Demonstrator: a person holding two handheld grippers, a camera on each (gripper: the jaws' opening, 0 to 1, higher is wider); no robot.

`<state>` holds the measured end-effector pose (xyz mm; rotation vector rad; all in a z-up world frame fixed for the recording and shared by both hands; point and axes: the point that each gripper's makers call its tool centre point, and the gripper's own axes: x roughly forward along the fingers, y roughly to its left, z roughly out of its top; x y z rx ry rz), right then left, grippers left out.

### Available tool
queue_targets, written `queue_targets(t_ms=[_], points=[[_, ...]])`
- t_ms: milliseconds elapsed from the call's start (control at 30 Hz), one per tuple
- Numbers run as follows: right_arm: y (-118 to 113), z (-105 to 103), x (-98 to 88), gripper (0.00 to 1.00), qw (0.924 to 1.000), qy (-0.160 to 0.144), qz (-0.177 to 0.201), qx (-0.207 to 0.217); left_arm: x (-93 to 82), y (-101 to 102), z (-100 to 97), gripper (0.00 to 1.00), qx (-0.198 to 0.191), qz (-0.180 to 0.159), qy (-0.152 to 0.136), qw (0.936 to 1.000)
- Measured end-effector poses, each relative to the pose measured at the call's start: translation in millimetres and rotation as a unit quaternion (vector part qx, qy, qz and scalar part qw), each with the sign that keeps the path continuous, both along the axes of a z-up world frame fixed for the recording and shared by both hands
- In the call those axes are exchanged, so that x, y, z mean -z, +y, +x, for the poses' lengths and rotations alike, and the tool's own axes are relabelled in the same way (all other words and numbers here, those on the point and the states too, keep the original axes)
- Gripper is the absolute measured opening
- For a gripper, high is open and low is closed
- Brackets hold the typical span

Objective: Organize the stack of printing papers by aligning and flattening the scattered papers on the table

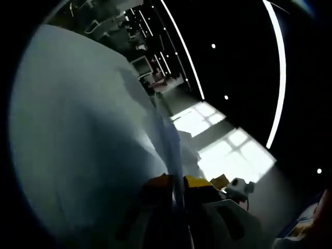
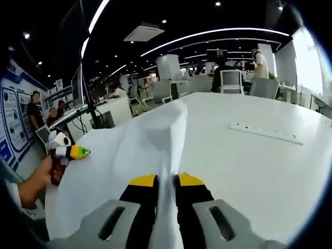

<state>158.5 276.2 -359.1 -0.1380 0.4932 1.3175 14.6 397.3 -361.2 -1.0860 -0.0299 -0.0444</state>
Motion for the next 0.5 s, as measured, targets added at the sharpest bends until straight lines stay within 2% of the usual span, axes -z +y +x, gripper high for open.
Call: queue_targets(t_ms=[233,500], points=[[1.7,-2.2,-2.1,0.10,1.0000,0.001,0.005,0.000,0.0,-0.8,-0.1,0.12,0.000,-0.001,0.000,1.0000],[4.1,-8.5,2.7,0.10,0.9999,-0.003,-0.006,-0.009,-0.3,-0.4,-0.5,0.12,-0.001,0.002,-0.001,1.0000]])
